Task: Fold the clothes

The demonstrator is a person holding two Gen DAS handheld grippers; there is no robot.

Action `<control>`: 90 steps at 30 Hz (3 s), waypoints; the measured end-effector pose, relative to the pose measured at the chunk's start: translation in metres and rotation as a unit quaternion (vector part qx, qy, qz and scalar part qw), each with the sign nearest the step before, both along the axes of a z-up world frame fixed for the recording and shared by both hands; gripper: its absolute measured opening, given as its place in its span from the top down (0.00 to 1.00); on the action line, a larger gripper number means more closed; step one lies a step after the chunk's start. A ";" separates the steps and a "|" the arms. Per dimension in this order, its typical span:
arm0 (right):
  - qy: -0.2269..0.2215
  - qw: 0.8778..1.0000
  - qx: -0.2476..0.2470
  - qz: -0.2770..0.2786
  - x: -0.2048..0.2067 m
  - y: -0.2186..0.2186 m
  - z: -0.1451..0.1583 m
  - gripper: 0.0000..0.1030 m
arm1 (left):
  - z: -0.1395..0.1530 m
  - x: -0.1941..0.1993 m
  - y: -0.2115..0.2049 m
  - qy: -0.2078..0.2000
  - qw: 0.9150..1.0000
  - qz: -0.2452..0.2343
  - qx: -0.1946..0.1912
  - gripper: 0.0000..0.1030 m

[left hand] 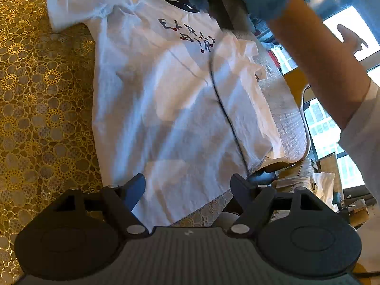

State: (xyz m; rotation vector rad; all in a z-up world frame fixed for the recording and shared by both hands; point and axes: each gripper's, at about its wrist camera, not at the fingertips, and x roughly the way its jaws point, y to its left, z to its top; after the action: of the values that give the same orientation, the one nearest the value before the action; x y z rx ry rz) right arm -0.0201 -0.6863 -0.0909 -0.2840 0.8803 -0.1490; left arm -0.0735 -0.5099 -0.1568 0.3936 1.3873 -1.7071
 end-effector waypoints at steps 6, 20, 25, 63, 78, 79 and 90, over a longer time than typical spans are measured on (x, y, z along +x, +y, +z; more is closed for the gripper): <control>-0.004 0.998 -0.019 -0.065 0.064 -0.044 -0.008 0.82 | -0.003 0.005 -0.004 0.018 1.000 0.001 0.003 0.24; -0.016 0.982 0.072 -0.174 -0.024 -0.081 0.020 0.00 | 0.023 0.067 -0.024 -0.040 0.994 0.095 -0.019 0.24; 0.012 0.975 0.109 -0.192 -0.107 -0.079 0.026 0.00 | 0.023 0.111 -0.058 -0.051 0.980 0.192 0.001 0.24; 0.034 0.937 0.204 -0.283 -0.295 -0.101 -0.028 0.00 | 0.005 0.156 -0.088 -0.129 0.890 0.438 0.015 0.97; -0.078 0.785 0.234 -0.569 -0.401 -0.214 -0.005 0.00 | -0.003 0.167 -0.072 -0.159 0.889 0.429 0.033 0.96; -0.081 0.779 0.233 -0.577 -0.401 -0.220 -0.007 0.00 | -0.003 0.167 -0.072 -0.161 0.889 0.427 0.034 0.96; -0.081 0.812 0.168 -0.553 -0.373 -0.253 -0.014 0.00 | 0.047 0.108 -0.064 -0.243 0.904 0.350 -0.030 0.26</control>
State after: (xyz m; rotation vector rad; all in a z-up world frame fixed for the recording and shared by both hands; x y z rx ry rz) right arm -0.3935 -0.9392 -0.1047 0.6124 0.7883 -1.0780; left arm 0.0342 -0.5736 -0.1097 0.2198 0.9365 -0.9641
